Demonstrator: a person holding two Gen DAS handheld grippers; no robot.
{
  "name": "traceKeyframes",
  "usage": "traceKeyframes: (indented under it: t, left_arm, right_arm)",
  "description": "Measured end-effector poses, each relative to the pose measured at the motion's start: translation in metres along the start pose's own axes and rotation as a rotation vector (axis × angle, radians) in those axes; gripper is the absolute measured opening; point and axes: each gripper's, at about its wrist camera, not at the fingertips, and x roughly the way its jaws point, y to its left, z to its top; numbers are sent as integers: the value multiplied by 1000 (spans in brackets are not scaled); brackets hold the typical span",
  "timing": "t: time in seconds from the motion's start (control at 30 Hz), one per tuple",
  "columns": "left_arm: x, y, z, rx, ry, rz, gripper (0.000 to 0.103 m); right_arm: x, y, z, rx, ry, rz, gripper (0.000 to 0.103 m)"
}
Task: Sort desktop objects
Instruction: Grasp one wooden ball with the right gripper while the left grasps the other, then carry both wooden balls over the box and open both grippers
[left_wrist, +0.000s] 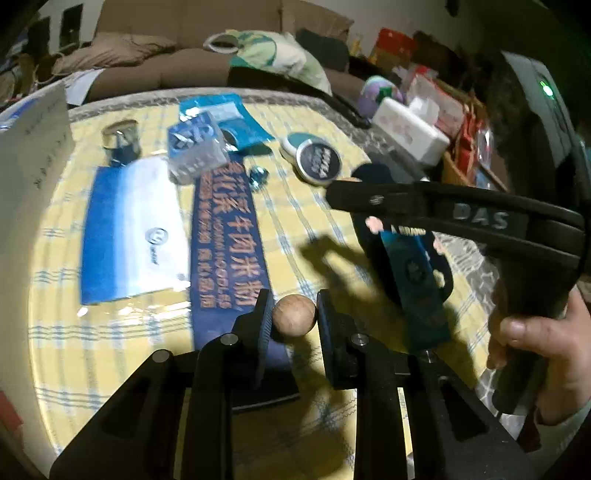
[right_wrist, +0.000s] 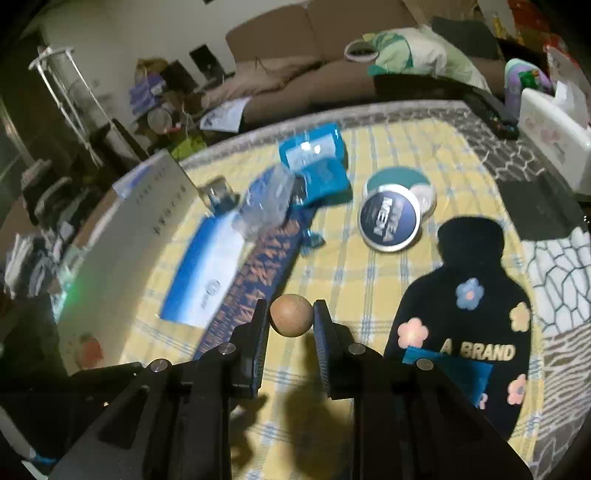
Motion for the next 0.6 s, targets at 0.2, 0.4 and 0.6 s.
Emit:
traceKeyframes:
  t: [0.2, 0.4, 0.6]
  left_arm:
    - [-43, 10, 9, -37, -55, -18, 22]
    - [-131, 43, 19, -73, -141, -24, 22]
    - [-212, 106, 9, -120, -205, 78, 22]
  right_arm:
    - [-20, 22, 6, -11, -36, 31, 23]
    - [-50, 60, 5, -34, -90, 81, 23]
    - [-62, 147, 9, -133, -99, 176, 24]
